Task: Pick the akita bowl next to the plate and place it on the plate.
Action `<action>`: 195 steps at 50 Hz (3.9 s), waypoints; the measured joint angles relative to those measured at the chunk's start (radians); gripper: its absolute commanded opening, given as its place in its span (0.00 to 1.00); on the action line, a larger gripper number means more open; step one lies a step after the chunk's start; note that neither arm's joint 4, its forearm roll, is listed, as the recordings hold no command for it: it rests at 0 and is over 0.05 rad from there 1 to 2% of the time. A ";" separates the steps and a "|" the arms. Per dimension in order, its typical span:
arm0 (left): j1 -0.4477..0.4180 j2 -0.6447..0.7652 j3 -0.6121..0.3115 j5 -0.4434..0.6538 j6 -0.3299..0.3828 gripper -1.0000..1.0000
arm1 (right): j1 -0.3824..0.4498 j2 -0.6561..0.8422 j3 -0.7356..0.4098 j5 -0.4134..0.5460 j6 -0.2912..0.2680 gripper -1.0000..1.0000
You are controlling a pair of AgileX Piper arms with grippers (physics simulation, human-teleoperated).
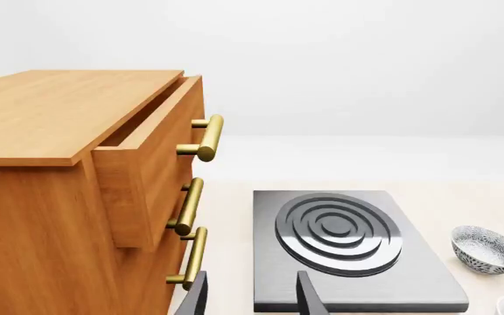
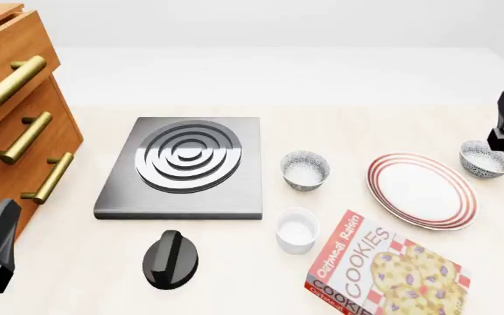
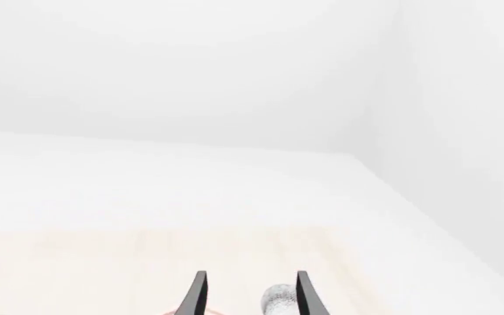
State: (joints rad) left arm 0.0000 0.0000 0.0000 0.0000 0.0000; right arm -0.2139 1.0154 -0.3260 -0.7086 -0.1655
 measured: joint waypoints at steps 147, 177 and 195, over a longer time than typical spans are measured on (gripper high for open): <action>0.000 0.000 0.000 0.000 0.000 1.00 | -0.267 0.325 -0.270 0.059 -0.018 1.00; 0.000 0.000 0.000 0.000 0.000 1.00 | -0.294 0.397 -0.266 0.033 -0.032 1.00; 0.000 0.000 0.000 0.000 0.000 1.00 | -0.300 0.432 -0.281 0.051 -0.046 1.00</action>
State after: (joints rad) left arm 0.0000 0.0000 0.0000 0.0000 0.0000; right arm -0.5142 1.4472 -0.6073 -0.6580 -0.2113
